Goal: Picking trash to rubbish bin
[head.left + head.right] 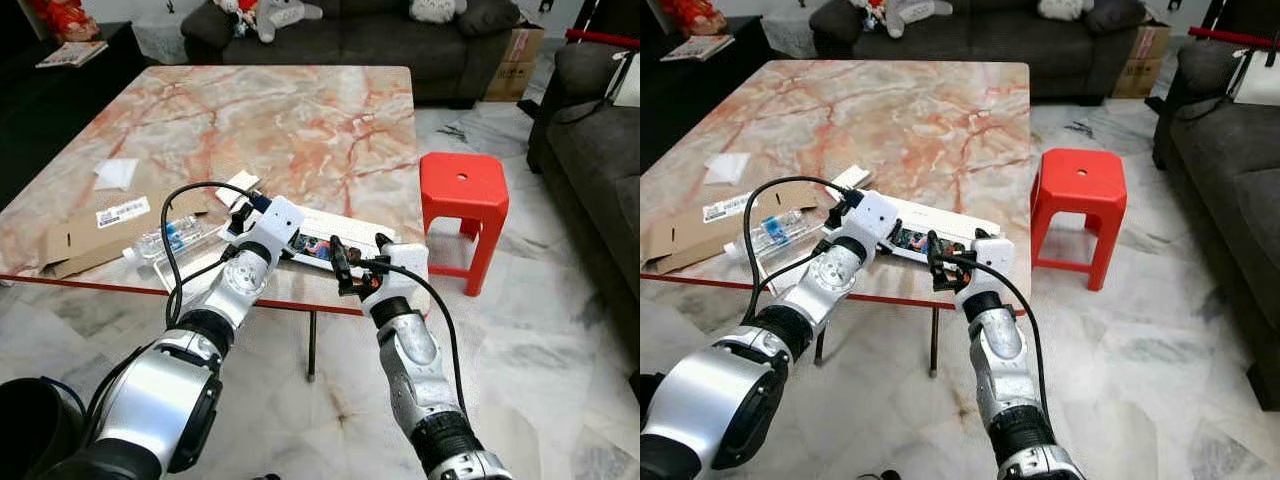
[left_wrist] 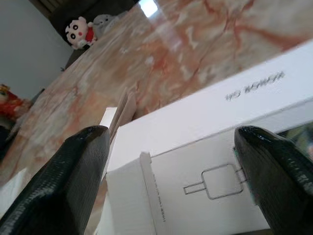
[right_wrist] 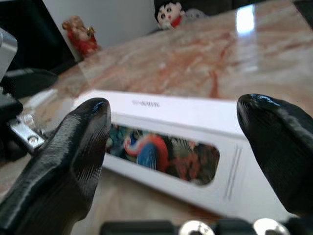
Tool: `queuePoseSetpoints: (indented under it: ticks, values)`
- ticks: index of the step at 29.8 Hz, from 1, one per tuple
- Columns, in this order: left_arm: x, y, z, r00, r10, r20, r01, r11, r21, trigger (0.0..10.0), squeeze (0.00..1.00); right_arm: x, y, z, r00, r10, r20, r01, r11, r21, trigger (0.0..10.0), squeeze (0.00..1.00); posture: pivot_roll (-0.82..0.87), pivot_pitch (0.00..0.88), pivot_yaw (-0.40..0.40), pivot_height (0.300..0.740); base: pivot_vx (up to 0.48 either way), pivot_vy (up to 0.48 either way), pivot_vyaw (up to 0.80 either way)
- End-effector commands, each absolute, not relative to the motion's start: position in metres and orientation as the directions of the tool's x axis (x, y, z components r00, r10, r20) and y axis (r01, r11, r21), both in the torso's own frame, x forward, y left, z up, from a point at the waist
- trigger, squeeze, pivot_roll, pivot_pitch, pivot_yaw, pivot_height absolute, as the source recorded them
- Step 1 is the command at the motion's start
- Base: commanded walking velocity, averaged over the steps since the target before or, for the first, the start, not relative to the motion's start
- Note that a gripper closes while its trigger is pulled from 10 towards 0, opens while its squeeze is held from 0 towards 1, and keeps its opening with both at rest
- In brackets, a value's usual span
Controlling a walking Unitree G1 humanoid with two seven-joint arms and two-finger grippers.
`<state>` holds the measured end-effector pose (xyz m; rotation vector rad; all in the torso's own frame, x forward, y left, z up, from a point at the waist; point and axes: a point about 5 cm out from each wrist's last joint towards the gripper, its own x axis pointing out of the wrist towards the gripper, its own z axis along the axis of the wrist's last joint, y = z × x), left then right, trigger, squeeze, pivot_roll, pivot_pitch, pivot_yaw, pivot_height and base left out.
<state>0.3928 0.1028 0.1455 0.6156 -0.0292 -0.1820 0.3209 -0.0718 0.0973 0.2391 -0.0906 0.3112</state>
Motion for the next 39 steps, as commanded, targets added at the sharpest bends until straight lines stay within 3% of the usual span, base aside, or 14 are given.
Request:
queuePoseSetpoints:
  ticks: [1, 14, 22, 39]
  values:
    - [0.395, 0.108, 0.147, 0.988, -0.151, -0.037, 0.142, 0.774, 0.618, 10.0, 0.0, 0.319, -0.065, 0.1, 0.943, 0.307, 0.129, -0.329, 0.916, 0.228, 10.0, 0.0, -0.12, 0.144, 0.059, 0.74, 0.0, 0.0, 0.0]
    - [0.396, 0.128, 0.144, 0.999, -0.025, -0.038, 0.044, 0.735, 0.676, 10.0, 0.0, 0.314, -0.066, 0.099, 0.944, 0.311, 0.109, -0.328, 0.916, 0.231, 10.0, 0.0, -0.11, 0.157, 0.05, 0.74, 0.0, 0.0, 0.0]
    - [0.4, 0.134, 0.16, 0.998, 0.027, 0.057, -0.057, 0.762, 0.646, 10.0, 0.0, 0.313, -0.067, 0.099, 0.945, 0.311, 0.1, -0.326, 0.916, 0.232, 10.0, 0.0, -0.11, 0.159, 0.049, 0.74, 0.0, 0.0, 0.0]
    - [0.399, 0.136, 0.164, 0.99, 0.046, 0.132, -0.124, 0.719, 0.684, 10.0, 0.0, 0.313, -0.07, 0.099, 0.946, 0.31, 0.093, -0.323, 0.918, 0.231, 10.0, 0.0, -0.11, 0.161, 0.043, 0.74, 0.0, 0.0, 0.0]
